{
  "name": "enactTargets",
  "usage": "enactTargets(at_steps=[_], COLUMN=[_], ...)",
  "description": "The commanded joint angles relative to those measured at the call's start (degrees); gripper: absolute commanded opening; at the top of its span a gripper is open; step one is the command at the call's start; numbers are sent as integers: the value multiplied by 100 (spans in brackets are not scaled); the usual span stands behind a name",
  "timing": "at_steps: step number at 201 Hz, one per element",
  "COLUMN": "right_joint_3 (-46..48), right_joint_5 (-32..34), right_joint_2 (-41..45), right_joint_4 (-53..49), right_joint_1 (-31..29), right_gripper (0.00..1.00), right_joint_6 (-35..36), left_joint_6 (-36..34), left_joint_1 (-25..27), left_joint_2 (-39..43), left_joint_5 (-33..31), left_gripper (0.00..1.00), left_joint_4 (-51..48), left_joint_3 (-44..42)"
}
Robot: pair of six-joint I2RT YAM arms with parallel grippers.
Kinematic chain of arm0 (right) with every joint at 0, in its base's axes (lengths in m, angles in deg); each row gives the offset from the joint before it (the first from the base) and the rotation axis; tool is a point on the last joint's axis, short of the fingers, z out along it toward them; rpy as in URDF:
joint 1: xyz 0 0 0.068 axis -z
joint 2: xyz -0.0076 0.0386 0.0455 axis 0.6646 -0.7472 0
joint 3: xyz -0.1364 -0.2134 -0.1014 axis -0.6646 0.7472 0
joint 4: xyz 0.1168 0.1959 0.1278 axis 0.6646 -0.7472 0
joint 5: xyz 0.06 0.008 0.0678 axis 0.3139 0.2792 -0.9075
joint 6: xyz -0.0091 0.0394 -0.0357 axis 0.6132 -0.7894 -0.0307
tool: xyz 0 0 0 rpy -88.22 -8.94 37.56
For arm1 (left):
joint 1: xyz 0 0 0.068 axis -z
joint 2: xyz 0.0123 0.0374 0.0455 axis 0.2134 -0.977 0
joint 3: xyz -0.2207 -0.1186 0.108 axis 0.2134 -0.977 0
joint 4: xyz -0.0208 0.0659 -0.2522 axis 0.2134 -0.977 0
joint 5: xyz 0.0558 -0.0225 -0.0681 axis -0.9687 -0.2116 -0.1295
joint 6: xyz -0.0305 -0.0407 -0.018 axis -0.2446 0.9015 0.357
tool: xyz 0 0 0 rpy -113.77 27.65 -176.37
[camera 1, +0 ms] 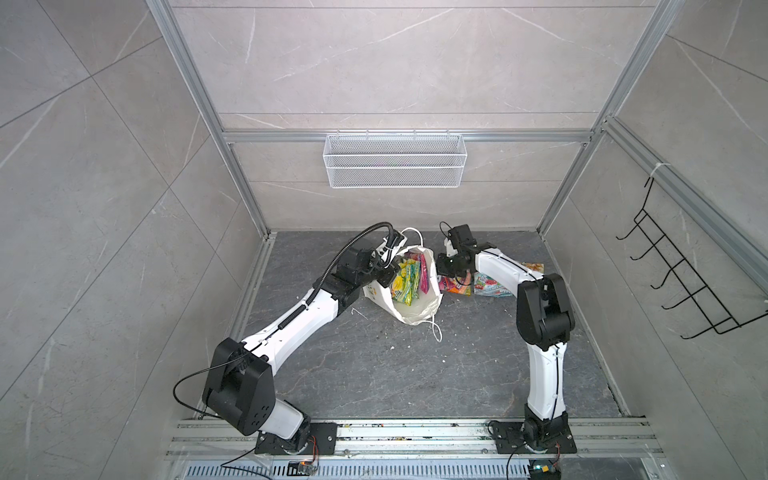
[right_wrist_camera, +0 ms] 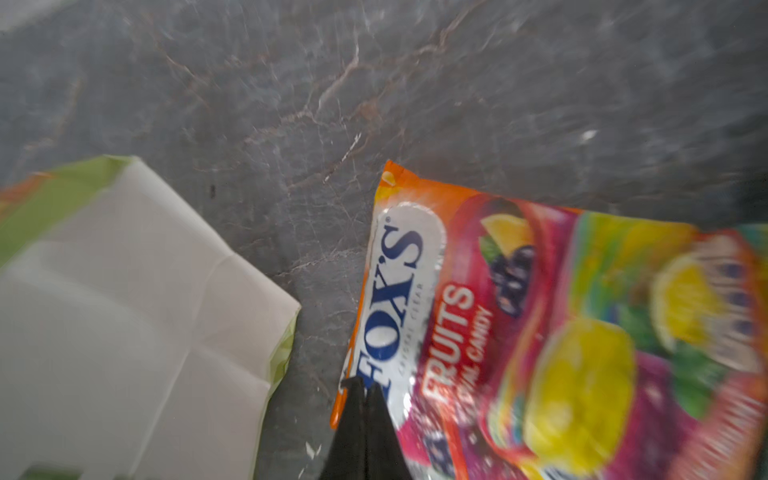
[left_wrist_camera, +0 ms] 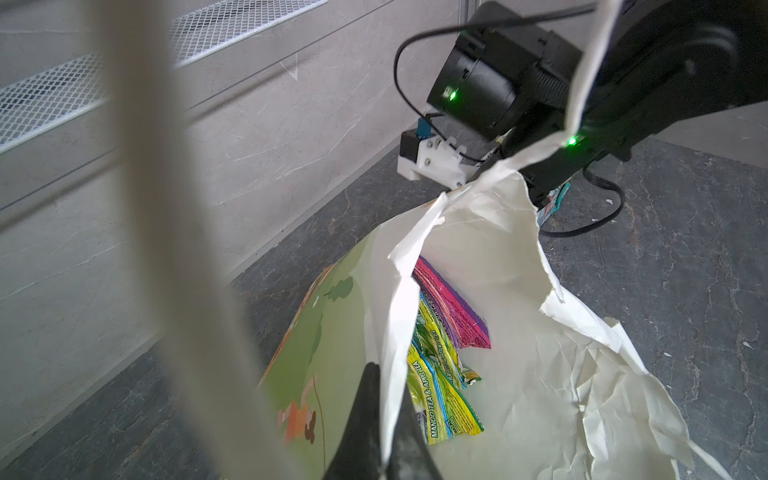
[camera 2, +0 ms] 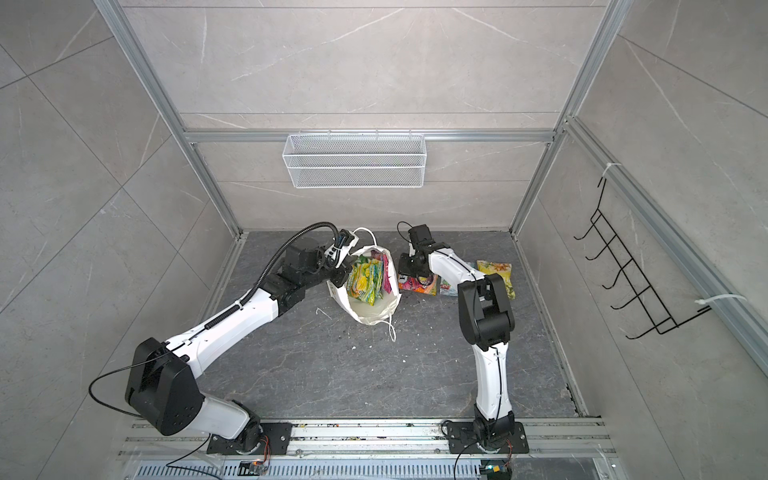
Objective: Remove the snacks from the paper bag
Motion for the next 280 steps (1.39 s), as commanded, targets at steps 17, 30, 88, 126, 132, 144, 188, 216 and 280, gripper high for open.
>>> enactTargets(at_steps=[17, 30, 88, 126, 132, 144, 188, 216, 280], right_joint_3=[-586, -727, -967, -1061, -1076, -1040, -1023, -934, -850], right_joint_5=[211, 403, 940, 1157, 1177, 1211, 1373, 1373, 1525], right_joint_2=[-425, -584, -925, -969, -965, -920, -846, -783, -564], right_joint_4=[-377, -476, -888, -1111, -1149, -1148, -1269, -1258, -1383], right_joint_1=[-245, -291, -336, -336, -333, -336, -301, -266, -216], right_gripper=[0, 0, 0, 0, 0, 0, 0, 0, 0], right_joint_6=[263, 257, 185, 125, 123, 104, -229, -334, -326], left_joint_6=[34, -24, -130, -125, -118, -107, -103, -96, -107], left_joint_1=[5, 3, 4, 9, 5, 5, 3, 7, 5], left_joint_2=[77, 57, 84, 48, 49, 48, 81, 144, 265], left_joint_5=[61, 29, -60, -57, -60, -41, -41, -49, -77], left_gripper=[0, 0, 0, 0, 0, 0, 0, 0, 0], left_joint_4=[274, 227, 165, 180, 182, 178, 158, 140, 131], left_joint_3=[61, 107, 110, 114, 117, 110, 97, 64, -5])
